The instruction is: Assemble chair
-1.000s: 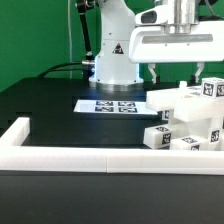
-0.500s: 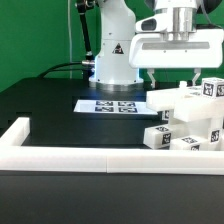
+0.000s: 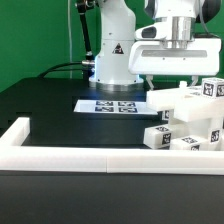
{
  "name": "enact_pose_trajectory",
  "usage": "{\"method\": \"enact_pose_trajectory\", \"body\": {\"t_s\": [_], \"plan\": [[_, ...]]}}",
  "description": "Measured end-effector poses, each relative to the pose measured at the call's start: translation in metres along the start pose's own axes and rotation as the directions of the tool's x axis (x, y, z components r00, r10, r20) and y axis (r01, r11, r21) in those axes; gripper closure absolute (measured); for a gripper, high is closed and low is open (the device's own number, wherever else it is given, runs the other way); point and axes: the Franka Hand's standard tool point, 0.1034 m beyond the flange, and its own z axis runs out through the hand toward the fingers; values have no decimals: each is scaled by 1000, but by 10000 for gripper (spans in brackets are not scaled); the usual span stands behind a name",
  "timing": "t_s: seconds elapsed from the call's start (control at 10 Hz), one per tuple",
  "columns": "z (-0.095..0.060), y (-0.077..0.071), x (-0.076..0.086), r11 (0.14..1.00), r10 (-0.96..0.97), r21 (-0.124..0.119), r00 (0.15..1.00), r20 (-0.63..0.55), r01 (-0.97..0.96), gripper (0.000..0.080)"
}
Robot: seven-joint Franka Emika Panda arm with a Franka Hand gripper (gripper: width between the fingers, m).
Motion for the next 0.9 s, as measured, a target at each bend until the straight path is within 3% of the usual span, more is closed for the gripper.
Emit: {"method": "enact_pose_trajectory", "body": {"t_s": [0.5,0.9], "plan": [[25,-13,-13,999,-35,-22,999,20,36,151],[41,-8,-22,998,-44,-43,998,37,46,151]]}}
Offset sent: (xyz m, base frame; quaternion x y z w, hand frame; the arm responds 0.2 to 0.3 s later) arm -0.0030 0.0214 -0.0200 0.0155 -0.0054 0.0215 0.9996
